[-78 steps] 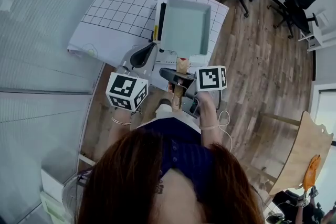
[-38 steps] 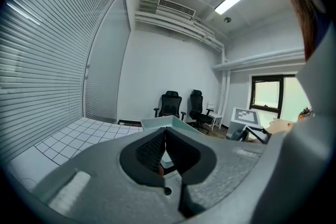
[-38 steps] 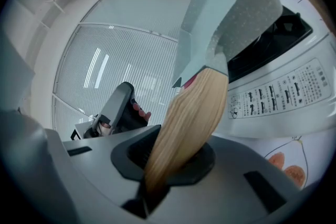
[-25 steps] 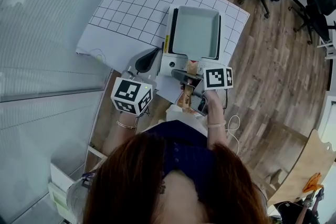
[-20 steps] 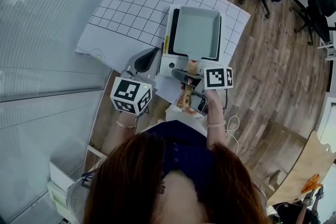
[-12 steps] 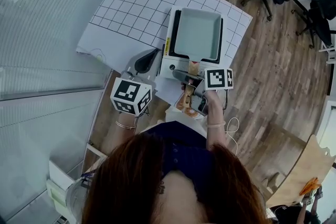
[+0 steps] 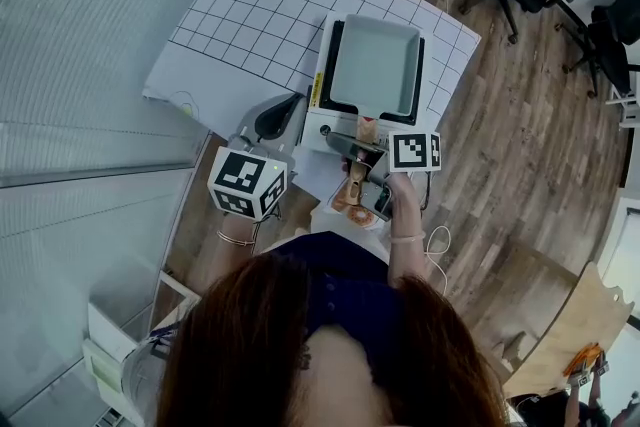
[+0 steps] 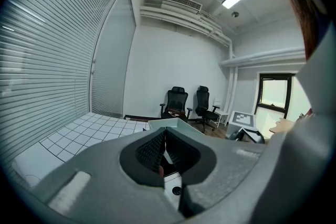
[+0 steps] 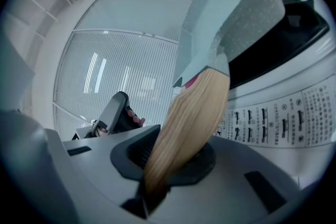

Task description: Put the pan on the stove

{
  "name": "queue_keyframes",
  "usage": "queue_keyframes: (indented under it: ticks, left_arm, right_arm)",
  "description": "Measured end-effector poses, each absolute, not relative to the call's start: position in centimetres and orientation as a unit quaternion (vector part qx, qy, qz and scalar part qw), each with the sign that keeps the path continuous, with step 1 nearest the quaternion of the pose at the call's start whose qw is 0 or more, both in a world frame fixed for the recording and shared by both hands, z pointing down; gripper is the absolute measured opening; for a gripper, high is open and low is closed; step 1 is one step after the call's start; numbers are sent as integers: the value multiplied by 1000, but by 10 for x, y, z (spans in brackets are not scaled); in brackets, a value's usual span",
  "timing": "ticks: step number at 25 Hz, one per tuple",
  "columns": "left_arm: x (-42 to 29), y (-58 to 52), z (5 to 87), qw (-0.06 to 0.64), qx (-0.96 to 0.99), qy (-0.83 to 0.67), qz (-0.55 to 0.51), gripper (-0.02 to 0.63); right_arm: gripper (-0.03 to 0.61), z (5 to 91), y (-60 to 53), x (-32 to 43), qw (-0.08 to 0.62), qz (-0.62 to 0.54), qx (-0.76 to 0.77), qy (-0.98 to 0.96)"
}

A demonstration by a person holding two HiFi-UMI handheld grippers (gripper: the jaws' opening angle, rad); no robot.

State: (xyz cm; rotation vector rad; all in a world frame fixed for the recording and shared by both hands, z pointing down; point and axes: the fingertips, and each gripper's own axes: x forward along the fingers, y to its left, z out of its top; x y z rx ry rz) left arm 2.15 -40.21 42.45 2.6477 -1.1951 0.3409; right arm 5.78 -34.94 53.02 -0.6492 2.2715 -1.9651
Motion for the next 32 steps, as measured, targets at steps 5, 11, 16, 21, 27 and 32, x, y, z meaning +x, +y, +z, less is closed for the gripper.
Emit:
queue_keyframes:
  ticks: [5,11,16,21,27,32]
  left_arm:
    - [21,-403,426,108,900,-405,116,12]
    - [22,-400,424,106,901,-403,118,12]
    - [23,-397,423,105,902,-401,118,12]
    - [23,-396,422,102,904,-399,117,12]
    - [26,-390,424,101,906,-392,122,12]
    - [26,-385,419,97,907,-391,122,12]
  right_arm:
    - [64,534,-351,58,34,-637,-211,740]
    - [67,534,-350,59,32,-635,-210,743]
    - [71,541,-348,59,20,-631,-217,744]
    - [89,540,-349,59,37,-634,-212,743]
    - [119,539,-351,61,69,-647,-204,731]
    - [156,543,-351,65,67,-648,-221,726]
